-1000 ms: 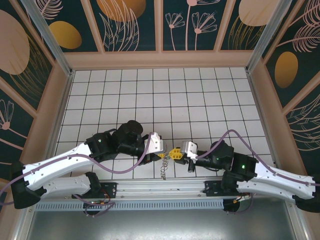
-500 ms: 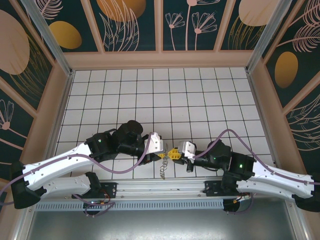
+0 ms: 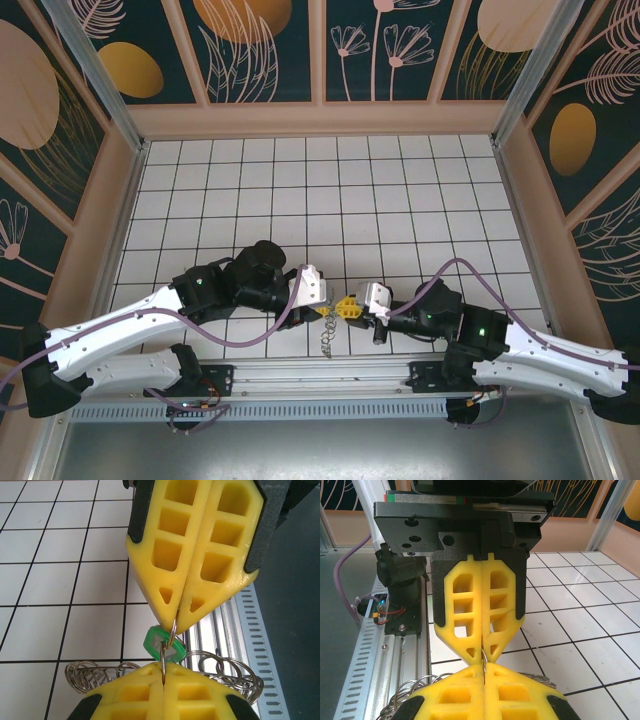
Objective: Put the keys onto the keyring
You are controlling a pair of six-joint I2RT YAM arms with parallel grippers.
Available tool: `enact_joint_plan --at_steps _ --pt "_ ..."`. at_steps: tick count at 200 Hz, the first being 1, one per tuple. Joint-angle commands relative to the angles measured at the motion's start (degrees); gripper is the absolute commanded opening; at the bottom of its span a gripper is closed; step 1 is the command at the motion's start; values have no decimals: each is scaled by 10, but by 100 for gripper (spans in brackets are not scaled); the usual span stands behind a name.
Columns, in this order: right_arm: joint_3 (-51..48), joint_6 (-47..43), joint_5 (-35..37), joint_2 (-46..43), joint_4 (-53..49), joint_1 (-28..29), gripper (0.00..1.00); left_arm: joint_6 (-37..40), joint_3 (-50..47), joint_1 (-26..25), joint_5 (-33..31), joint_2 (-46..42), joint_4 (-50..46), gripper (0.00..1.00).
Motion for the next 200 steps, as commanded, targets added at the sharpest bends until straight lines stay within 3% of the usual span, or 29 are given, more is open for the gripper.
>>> enact_joint_plan --at_steps 1,200 --pt "9 2 12 -9 15 -4 0 4 2 -2 4 -8 8 0" --pt "9 -5 -2 -1 18 -11 0 3 2 -2 4 -8 9 0"
